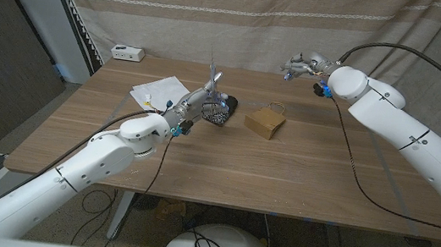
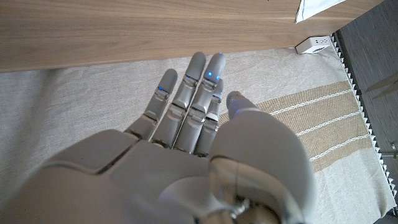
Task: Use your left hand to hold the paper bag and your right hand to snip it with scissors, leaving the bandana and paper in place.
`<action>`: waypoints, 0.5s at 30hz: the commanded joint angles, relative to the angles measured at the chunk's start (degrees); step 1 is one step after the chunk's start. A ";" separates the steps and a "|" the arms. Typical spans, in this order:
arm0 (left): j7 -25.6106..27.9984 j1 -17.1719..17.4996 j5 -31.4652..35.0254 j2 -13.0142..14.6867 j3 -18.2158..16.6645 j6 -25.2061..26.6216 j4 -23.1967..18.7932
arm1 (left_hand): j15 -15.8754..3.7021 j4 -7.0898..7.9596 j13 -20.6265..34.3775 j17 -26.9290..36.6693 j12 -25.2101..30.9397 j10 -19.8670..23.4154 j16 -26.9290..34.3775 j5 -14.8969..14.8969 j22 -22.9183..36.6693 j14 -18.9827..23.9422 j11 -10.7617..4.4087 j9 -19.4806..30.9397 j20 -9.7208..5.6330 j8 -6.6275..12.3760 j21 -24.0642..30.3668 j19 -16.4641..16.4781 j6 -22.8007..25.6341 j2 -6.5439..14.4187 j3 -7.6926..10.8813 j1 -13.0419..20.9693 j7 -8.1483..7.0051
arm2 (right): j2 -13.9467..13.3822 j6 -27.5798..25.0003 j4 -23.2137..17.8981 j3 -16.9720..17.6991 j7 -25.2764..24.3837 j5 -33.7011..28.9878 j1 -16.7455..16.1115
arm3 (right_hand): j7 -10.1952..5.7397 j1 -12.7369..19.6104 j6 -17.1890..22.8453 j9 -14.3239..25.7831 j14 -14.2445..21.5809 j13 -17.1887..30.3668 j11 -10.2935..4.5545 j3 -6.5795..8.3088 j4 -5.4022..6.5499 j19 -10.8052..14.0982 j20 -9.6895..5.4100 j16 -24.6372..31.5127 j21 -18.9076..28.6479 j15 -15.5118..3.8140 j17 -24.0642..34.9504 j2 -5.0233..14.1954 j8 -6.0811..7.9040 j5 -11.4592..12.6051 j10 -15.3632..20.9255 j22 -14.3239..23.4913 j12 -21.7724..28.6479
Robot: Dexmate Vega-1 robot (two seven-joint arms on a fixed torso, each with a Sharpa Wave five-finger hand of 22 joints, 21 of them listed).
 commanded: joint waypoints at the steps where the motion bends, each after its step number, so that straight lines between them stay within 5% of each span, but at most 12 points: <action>1: -1.73 -1.04 2.24 5.01 0.12 3.69 -1.67 | -2.47 -0.87 0.70 0.19 0.15 -0.59 -0.04 -0.98 -0.51 -0.65 0.80 0.81 0.61 -0.12 -0.70 -0.08 -0.92 -2.05 -5.74 -4.86 10.44 | -0.22 -0.75 -0.36 -0.38 0.28 0.01 0.48 | -0.08 -0.36 0.01 -0.01 -0.29 0.03 0.09 -0.35 0.00 -0.32 0.35 0.19 -0.07 -5.98 0.36 0.00 0.29 -0.02 -0.02 0.30 -0.03; 15: -7.85 -5.14 2.57 10.00 1.13 9.70 -1.84 | 0.04 0.04 2.62 0.73 1.98 0.32 1.07 -3.95 -2.18 -0.39 3.59 3.65 1.28 1.84 -2.37 0.30 1.18 -1.83 -5.68 -12.00 14.17 | -1.30 -2.22 -1.92 0.37 -0.12 0.22 -0.06 | 0.02 -0.60 -0.04 -0.09 -1.00 0.08 -0.11 -0.70 -0.14 -0.55 0.96 0.26 -0.36 -5.96 0.61 0.02 0.33 0.06 -0.07 0.28 0.13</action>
